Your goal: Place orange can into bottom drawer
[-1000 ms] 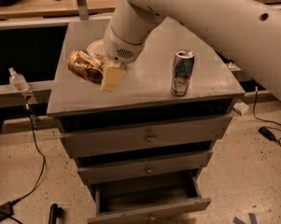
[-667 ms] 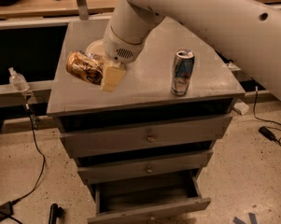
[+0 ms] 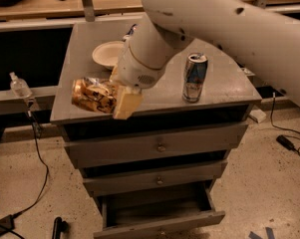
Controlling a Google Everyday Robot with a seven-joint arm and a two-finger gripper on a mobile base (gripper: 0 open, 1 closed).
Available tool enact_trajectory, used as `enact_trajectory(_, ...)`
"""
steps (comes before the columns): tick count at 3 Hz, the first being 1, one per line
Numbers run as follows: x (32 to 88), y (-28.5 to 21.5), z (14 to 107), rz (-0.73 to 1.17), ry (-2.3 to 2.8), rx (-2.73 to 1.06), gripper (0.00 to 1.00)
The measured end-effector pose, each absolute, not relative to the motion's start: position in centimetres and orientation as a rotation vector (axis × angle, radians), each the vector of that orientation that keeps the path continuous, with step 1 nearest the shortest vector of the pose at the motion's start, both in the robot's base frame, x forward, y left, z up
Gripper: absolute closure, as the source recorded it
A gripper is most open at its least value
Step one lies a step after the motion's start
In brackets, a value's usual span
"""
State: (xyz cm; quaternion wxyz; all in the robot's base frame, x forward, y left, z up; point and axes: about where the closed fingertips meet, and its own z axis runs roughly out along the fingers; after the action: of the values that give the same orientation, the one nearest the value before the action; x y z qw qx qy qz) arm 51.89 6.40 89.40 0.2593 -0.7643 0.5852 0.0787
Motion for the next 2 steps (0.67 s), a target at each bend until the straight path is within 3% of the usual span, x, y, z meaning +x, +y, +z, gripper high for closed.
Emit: enact_trajectory(2, 51.04, 6.04, 89.02, 0.218, 1.552, -2.095, 1.0)
